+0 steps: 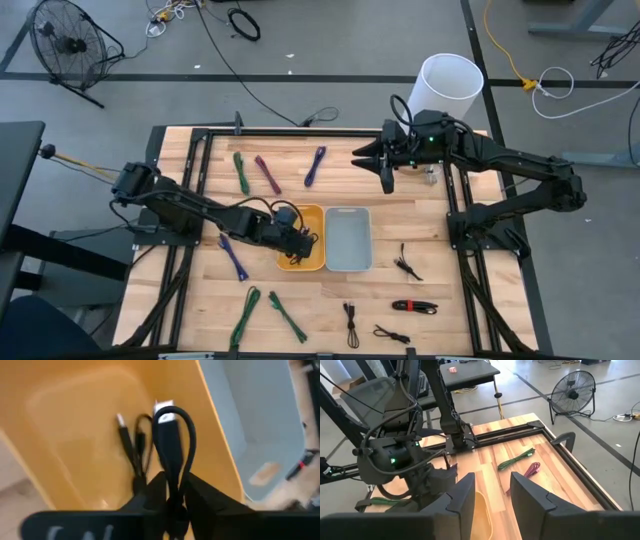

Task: Pick & Place USB Port
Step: Put the black charger cable into the yellow bin

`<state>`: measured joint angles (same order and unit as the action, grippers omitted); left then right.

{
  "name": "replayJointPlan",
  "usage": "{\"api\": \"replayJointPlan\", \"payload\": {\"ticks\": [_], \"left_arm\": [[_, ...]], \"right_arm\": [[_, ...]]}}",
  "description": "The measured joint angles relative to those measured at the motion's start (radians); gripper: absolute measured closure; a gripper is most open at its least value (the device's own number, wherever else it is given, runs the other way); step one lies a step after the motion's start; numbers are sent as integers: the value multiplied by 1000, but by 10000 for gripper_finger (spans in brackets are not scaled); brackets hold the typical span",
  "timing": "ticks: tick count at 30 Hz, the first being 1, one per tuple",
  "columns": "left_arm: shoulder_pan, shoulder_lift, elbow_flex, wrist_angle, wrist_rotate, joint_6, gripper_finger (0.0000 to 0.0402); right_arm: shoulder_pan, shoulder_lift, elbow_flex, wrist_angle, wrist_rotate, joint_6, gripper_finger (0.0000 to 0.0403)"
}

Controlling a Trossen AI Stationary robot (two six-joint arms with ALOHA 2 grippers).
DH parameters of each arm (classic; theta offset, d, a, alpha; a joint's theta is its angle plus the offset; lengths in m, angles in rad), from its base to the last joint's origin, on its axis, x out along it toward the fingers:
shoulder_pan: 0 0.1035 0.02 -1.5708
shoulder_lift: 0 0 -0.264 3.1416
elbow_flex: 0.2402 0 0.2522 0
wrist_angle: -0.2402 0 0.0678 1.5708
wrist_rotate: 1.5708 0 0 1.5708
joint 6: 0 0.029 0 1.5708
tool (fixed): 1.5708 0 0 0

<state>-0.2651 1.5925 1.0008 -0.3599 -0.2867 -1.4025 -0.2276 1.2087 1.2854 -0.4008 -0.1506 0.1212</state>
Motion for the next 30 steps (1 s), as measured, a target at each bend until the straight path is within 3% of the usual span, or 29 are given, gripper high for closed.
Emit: {"api": "replayJointPlan", "payload": {"ticks": [10, 18, 25, 30], "left_arm": [[31, -2, 0, -4, -7, 53, 231], [67, -35, 0, 37, 71, 202, 223], [84, -143, 0, 238, 108, 484, 225], [69, -262, 1, 284, 116, 829, 225]], "right_arm": [[0, 0, 0, -5, 0, -9, 280], [0, 0, 0, -26, -10, -6, 282], [31, 0, 0, -75, -172, 85, 282], [124, 0, 0, -74, -170, 167, 282]]}}
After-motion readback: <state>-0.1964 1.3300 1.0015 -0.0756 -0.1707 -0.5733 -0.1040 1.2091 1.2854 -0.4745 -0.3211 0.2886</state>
